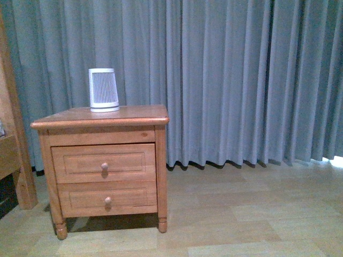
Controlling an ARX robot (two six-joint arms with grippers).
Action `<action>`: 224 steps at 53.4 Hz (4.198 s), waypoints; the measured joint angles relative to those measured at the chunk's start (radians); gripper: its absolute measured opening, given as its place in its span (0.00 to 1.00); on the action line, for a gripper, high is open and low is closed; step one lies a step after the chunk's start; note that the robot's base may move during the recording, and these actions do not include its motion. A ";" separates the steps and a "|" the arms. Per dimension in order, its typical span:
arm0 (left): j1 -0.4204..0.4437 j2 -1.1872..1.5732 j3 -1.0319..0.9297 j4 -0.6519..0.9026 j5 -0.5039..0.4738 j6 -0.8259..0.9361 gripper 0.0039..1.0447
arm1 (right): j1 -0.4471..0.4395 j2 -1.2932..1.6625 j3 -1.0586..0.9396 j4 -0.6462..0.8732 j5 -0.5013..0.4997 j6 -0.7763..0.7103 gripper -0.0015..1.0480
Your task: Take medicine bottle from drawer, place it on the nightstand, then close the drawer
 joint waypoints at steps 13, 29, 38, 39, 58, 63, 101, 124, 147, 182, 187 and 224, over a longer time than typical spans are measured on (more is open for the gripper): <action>0.000 0.000 0.000 0.000 0.000 0.000 0.94 | 0.000 0.000 0.000 0.000 0.000 0.000 0.93; 0.000 -0.001 0.000 0.000 0.000 0.000 0.94 | 0.000 0.000 0.000 0.000 0.000 0.000 0.93; 0.000 0.000 0.000 0.000 0.000 0.000 0.94 | 0.000 0.000 0.000 0.000 0.000 0.000 0.93; 0.000 -0.001 0.000 0.000 0.000 0.000 0.94 | 0.000 0.000 0.000 0.000 0.000 0.000 0.93; 0.008 0.632 0.316 0.185 -0.016 -0.059 0.94 | 0.000 0.000 0.000 0.000 0.000 0.000 0.93; 0.010 0.917 0.456 0.393 -0.019 -0.045 0.94 | 0.000 0.000 0.000 0.000 0.000 0.000 0.93; -0.053 2.357 1.255 0.640 -0.101 -0.035 0.94 | 0.000 0.000 0.000 0.000 0.000 0.000 0.93; -0.051 2.452 1.386 0.647 -0.074 -0.037 0.94 | 0.000 0.000 0.000 0.000 0.000 0.000 0.93; -0.025 2.458 1.437 0.637 -0.051 0.005 0.94 | 0.000 0.000 0.000 0.000 0.000 0.000 0.93; -0.027 2.501 1.476 0.620 -0.060 0.011 0.58 | 0.000 0.000 0.000 0.000 0.000 0.000 0.93; -0.027 2.501 1.471 0.629 -0.063 0.012 0.44 | 0.000 0.000 0.000 0.000 0.000 0.000 0.93; -0.017 2.339 1.053 0.904 -0.049 0.011 0.23 | 0.000 0.000 0.000 0.000 0.000 0.000 0.93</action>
